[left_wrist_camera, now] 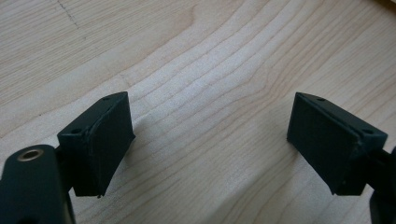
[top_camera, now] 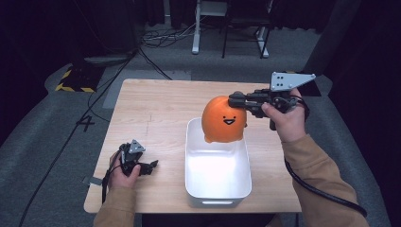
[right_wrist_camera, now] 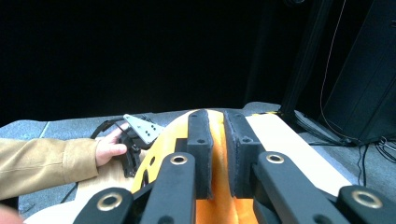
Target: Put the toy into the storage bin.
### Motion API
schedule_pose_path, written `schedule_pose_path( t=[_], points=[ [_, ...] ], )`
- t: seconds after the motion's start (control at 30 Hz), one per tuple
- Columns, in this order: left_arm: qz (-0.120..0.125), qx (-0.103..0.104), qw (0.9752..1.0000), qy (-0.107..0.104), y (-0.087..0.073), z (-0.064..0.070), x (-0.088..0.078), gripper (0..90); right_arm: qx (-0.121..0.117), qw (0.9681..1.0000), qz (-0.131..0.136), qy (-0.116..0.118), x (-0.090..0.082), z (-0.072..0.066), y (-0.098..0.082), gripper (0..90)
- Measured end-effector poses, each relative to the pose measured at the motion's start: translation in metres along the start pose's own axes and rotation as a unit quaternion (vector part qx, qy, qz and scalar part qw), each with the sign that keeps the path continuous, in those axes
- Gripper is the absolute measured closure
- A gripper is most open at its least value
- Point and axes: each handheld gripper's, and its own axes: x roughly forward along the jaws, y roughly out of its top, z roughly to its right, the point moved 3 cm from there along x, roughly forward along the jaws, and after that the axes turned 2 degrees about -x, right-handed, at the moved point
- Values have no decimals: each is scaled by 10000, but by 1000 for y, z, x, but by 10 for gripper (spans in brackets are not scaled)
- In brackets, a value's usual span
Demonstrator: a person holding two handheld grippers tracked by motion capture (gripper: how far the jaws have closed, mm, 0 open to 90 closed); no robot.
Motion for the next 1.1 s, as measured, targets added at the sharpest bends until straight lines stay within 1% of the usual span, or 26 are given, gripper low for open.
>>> schedule_pose_path(
  t=[0.03, 0.07, 0.17, 0.2, 0.3, 0.4, 0.43, 0.47, 0.6, 0.63, 0.67, 0.7, 0.73, 0.87, 0.9, 0.93, 0.97, 1.03, 1.1],
  points=[
    [0, 0, 10000, 0, 0, 0, 0, 147, 0, 10000, 0, 0, 0, 0, 0, 821],
    [2, -2, 10000, -1, 0, 0, 0, 147, 30, 10000, 10, 24, 5, -1, -2, 821],
    [2, -2, 10000, 0, 0, 0, 0, 147, 39, 10000, 5, 45, 9, -1, -4, 821],
    [0, 0, 10000, -1, 0, 0, 0, 147, 56, 9999, -23, 81, 14, -3, -6, 821],
    [0, 0, 10000, -1, 0, 0, 0, 147, 52, 9999, -65, 106, 18, -4, -8, 821],
    [1, -1, 10000, 0, 0, 0, 0, 147, 89, 9997, -158, 143, 26, -7, -14, 821],
    [1, -1, 10000, 0, 0, 0, 0, 147, 89, 9997, -158, 143, 26, -7, -14, 821],
    [-4, -10, 10000, -4, 0, 0, 0, 147, 118, 9996, -212, 175, 32, -9, -19, 821],
    [1, 0, 10000, 1, 0, 0, 0, 147, 167, 9991, -296, 235, 40, -11, -28, 821],
    [1, 0, 10000, 1, 0, 0, 0, 147, 167, 9991, -296, 235, 40, -11, -28, 821],
    [-2, -6, 10000, 1, 0, 0, 0, 147, 217, 9988, -354, 265, 45, -12, -34, 820],
    [-2, -6, 10000, 1, 0, 0, 0, 147, 217, 9988, -354, 265, 45, -12, -34, 820],
    [2, -1, 10000, -2, 0, 0, 0, 147, 244, 9984, -419, 277, 49, -12, -39, 820],
    [-2, -7, 10000, 1, 0, 0, 0, 148, 303, 9978, -501, 299, 55, -14, -50, 820],
    [-2, -7, 10000, 1, 0, 0, 0, 148, 303, 9978, -501, 299, 55, -14, -50, 820],
    [-1, -7, 10000, 0, 0, 0, 0, 147, 344, 9974, -553, 305, 59, -15, -56, 820],
    [-1, -7, 10000, 0, 0, 0, 0, 148, 344, 9974, -553, 305, 59, -15, -56, 820],
    [-9, -16, 10000, -6, 0, 0, 0, 147, 373, 9966, -658, 310, 62, -16, -63, 819],
    [-5, -9, 10000, 2, 0, 0, 0, 147, 378, 9964, -688, 326, 64, -16, -66, 819]
  ],
)
